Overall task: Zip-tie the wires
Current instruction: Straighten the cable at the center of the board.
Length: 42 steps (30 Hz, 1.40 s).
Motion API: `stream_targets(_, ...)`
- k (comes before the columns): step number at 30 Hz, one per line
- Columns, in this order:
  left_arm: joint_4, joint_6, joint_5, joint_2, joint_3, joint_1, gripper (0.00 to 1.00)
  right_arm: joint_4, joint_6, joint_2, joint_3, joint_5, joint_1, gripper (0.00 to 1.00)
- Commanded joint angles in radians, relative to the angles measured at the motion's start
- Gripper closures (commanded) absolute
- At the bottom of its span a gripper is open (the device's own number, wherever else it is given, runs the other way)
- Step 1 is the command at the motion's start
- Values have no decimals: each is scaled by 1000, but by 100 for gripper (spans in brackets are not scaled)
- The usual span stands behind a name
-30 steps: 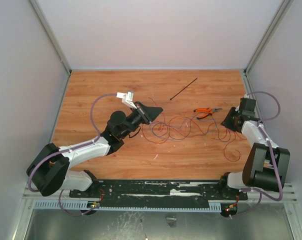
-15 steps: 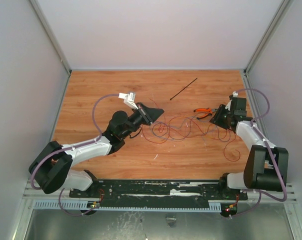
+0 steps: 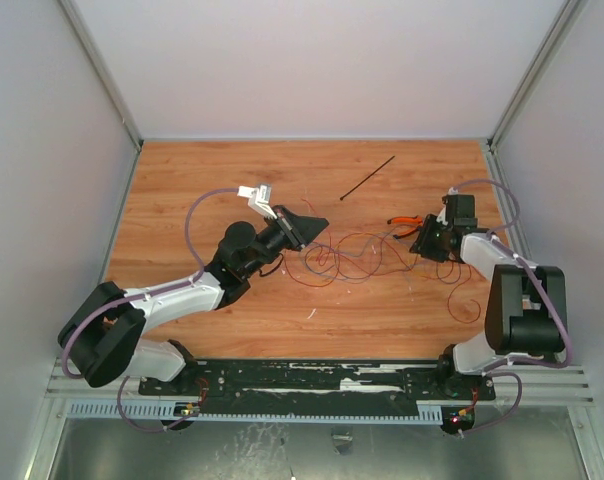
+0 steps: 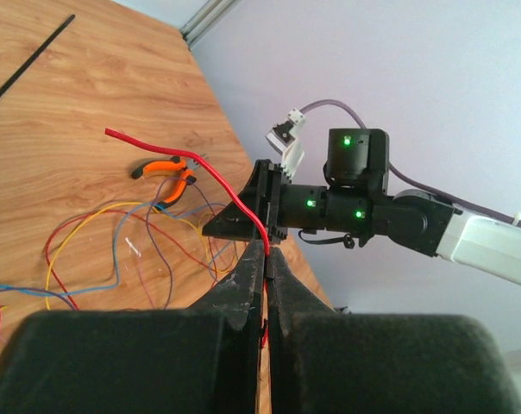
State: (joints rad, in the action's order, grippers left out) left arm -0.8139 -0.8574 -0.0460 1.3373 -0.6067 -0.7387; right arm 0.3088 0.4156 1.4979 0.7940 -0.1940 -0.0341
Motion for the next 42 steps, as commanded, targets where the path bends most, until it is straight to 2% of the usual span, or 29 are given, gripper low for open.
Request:
stream_targets(1,-37,8,-3,-12,14,2,100,-22,2,15,25,64,10,62)
stream_targets(15,-37,9,-5,-3,4,2,100,-19,-5,75,28,145,45,66)
stream_targets(24,-33,12,-5,-3,-1,2,100,26,-19,40,62,218,52,100)
stream_targets(28,-20,19,5,-15,2,2,100,56,-24,-4,89,206,52,100)
stream_targets(36,-16,20,8,-28,-4,2,100,65,-21,-84,141,7,54,100)
stream_targets(42,-11,18,10,-36,2,2,100,94,-37,-100,148,77,52,100)
